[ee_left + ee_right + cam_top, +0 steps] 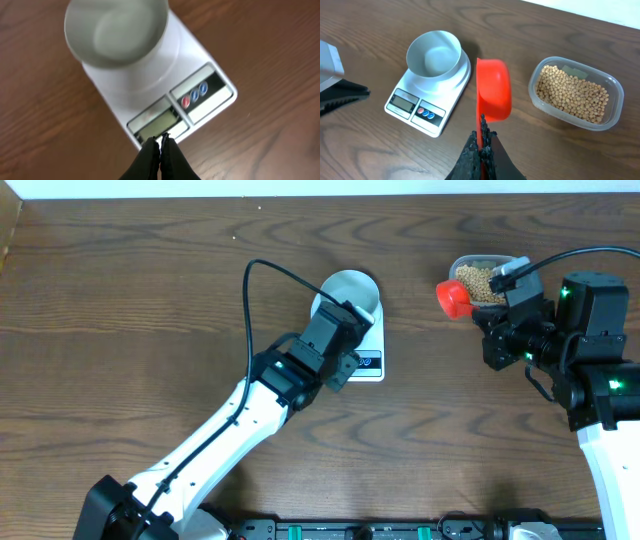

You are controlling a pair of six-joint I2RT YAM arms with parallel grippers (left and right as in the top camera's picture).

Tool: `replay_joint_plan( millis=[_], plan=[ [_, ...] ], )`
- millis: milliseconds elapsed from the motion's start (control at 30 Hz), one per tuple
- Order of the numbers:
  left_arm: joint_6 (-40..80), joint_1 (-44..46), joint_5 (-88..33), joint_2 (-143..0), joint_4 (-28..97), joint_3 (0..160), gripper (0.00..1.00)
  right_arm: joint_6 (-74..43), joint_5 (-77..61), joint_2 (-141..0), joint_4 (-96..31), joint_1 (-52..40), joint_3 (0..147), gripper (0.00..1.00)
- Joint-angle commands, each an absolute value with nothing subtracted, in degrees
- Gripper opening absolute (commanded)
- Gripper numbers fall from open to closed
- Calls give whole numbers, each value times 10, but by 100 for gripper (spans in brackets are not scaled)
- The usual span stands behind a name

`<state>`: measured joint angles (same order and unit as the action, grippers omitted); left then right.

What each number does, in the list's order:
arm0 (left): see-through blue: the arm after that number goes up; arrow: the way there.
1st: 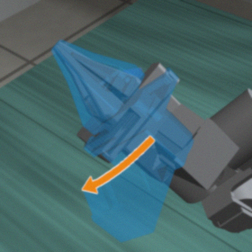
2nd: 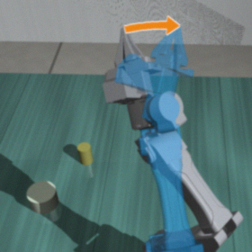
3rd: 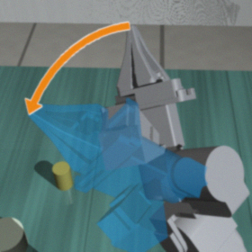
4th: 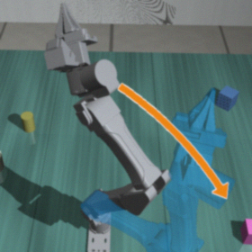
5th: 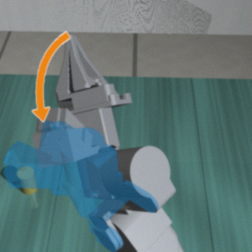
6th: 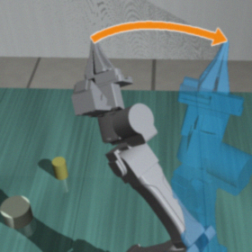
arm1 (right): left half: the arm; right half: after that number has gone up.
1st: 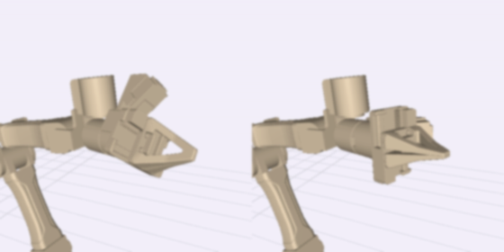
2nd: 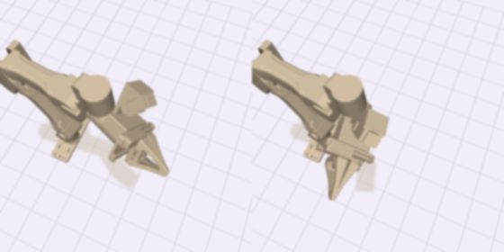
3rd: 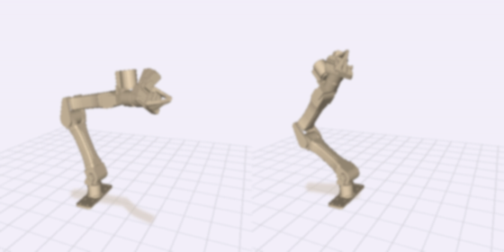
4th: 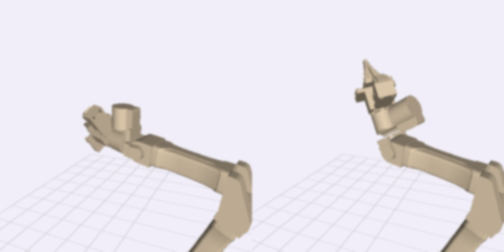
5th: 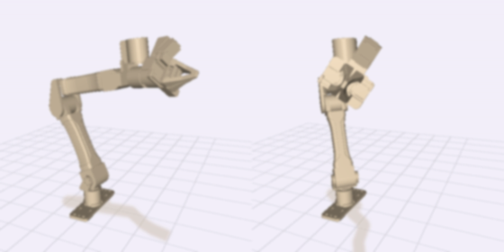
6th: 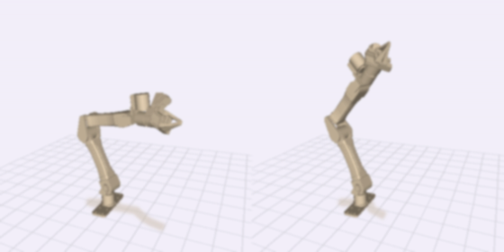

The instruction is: Scoop item into bowl and weigh 50g on scale

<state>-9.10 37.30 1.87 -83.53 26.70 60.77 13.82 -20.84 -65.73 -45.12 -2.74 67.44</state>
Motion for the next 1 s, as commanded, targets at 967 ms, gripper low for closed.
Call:
replay_joint_plan(
  millis=[967],
  plan=[
    [-109, 328, -9, -732, 411, 620, 7, 159, -213, -656, -487, -23, 686, 1]
  ],
)
